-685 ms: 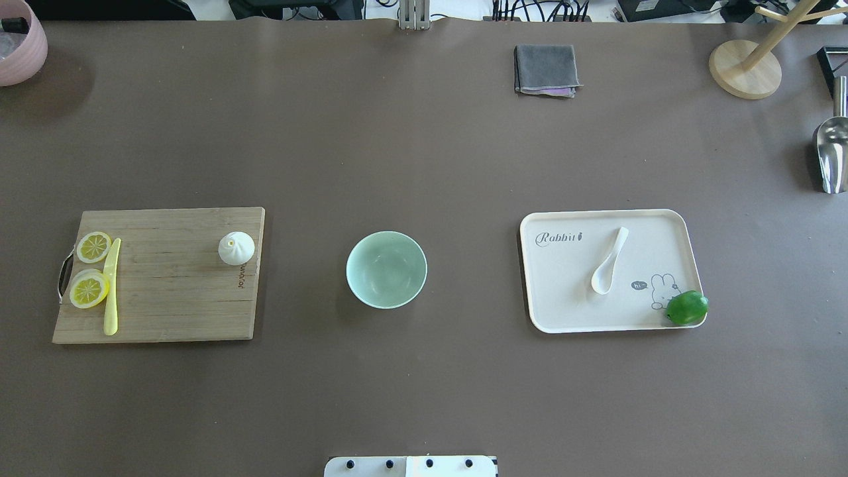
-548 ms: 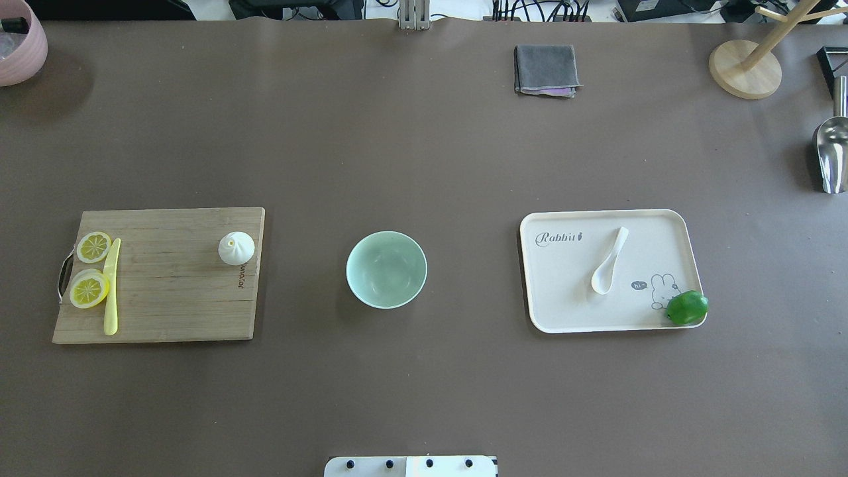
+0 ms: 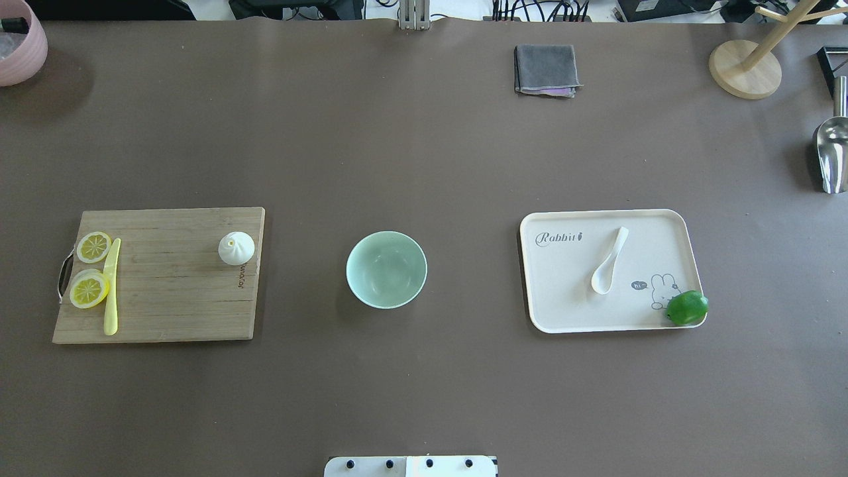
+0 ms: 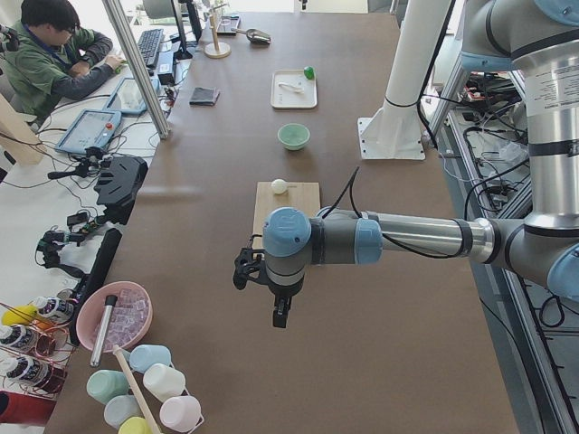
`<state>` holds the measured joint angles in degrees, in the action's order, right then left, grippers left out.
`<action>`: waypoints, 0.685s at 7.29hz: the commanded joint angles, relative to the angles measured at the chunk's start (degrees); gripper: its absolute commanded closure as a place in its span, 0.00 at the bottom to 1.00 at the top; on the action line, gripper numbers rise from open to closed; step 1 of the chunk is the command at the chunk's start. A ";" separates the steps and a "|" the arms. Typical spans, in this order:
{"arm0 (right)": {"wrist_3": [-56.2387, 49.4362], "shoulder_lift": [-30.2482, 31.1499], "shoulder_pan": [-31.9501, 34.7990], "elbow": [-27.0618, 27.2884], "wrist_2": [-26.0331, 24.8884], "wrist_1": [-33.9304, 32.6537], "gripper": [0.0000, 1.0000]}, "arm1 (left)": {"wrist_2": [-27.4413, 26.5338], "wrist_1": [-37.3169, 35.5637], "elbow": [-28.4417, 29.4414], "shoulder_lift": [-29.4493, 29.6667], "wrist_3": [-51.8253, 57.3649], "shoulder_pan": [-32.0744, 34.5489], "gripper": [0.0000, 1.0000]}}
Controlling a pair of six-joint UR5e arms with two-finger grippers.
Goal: Put spoon and bun in bowl
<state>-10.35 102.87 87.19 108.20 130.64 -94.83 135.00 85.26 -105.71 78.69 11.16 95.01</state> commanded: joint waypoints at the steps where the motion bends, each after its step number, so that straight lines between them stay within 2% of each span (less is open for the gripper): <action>1: 0.15 -0.21 -0.01 1.84 0.23 0.08 0.00 | 0.00 4.72 0.07 0.23 -0.09 0.00 0.01; 2: 0.50 -0.82 -0.01 3.06 0.67 0.08 0.00 | 1.57 8.56 -0.02 0.58 -0.09 0.09 0.01; 3: 0.85 -1.78 -0.01 5.42 2.59 0.51 0.00 | 6.28 12.78 0.50 -0.11 -0.26 0.17 0.01; 5: 0.86 -6.34 -0.01 5.53 3.39 0.52 0.00 | 6.43 17.45 2.69 2.23 -0.70 0.09 0.01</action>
<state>-9.52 99.06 87.22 113.37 133.30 -94.37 140.98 99.29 -104.66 79.19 10.74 95.15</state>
